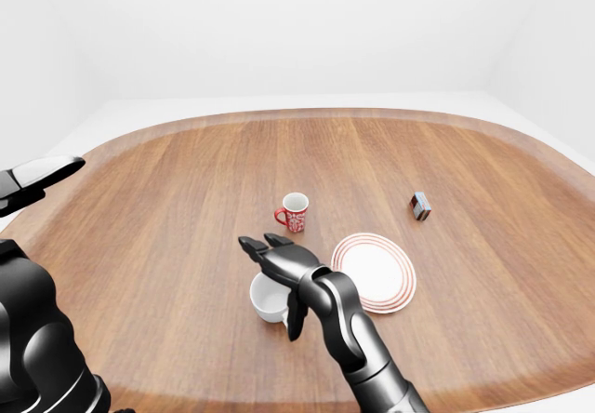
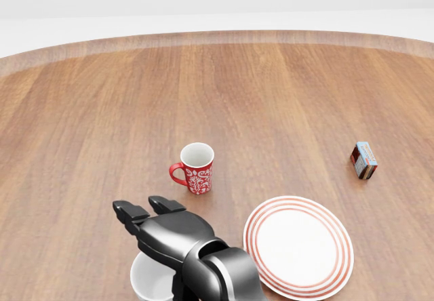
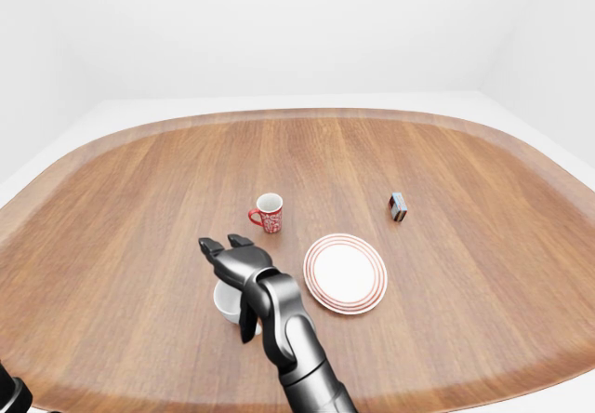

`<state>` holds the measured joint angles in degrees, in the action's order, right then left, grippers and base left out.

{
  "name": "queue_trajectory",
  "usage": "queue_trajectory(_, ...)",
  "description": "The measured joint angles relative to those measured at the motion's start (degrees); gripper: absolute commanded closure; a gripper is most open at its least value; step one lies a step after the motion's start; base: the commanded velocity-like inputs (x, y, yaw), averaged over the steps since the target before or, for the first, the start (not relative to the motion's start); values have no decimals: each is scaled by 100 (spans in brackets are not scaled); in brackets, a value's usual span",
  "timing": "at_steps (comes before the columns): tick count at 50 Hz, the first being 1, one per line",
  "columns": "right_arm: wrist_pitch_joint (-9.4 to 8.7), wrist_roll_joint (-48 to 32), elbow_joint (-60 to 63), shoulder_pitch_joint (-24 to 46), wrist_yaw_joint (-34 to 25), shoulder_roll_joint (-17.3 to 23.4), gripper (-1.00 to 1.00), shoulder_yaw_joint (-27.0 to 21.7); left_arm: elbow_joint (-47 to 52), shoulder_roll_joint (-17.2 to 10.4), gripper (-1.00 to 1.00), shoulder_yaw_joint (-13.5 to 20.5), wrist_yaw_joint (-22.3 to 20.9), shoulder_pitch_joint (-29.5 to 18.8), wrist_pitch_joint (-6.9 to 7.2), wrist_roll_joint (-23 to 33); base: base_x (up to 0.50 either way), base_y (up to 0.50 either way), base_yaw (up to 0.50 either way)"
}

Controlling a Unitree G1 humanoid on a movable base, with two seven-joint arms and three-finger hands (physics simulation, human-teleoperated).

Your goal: Put the white mug on the plate.

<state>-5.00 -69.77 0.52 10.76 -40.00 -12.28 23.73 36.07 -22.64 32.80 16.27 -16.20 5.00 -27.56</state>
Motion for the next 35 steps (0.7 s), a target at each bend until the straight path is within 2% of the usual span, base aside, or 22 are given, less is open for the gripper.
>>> queue_trajectory(13,0,5,-696,234,8,-98,-100,-89,35,20,-100,3,-6,25,0,-2,0,0,0)
queue_trajectory(35,0,-958,-1850,616,277,-281,-100,-180,19,38,-100,-15,-15,26,0,6,0,0,0)
